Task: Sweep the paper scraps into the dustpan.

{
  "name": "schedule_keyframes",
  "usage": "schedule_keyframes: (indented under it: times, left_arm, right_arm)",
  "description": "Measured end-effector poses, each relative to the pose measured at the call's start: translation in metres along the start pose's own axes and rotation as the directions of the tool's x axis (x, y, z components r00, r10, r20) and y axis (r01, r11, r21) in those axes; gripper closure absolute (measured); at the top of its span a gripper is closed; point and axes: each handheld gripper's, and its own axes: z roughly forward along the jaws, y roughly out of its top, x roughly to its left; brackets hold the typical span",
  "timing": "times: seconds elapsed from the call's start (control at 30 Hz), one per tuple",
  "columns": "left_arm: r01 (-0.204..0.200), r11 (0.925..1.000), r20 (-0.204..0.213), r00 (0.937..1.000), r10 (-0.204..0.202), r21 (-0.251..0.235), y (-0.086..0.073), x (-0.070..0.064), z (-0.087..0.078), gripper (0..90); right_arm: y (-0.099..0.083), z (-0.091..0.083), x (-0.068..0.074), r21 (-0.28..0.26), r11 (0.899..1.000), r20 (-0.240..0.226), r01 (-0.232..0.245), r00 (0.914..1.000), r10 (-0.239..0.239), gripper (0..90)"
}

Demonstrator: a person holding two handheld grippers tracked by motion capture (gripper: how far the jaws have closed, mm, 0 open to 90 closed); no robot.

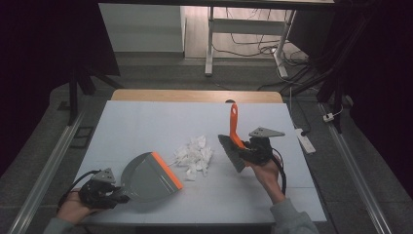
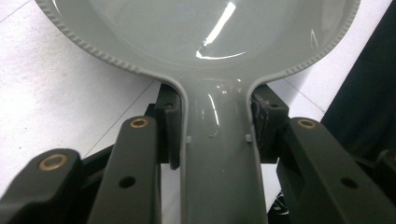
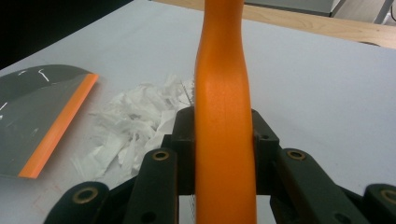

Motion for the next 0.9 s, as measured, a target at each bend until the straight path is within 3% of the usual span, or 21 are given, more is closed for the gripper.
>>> schedule_keyframes:
  times: [0.9]
  left_arm:
    - [-0.007,0.9994,-0.006,1.0,0.007,0.033,-0.001,0.002,-0.003,62.0]
  right_arm:
    - [0.033,0.066,-0.007,0.067,0.996,0.036,-0.055,0.998,0.053,70.1]
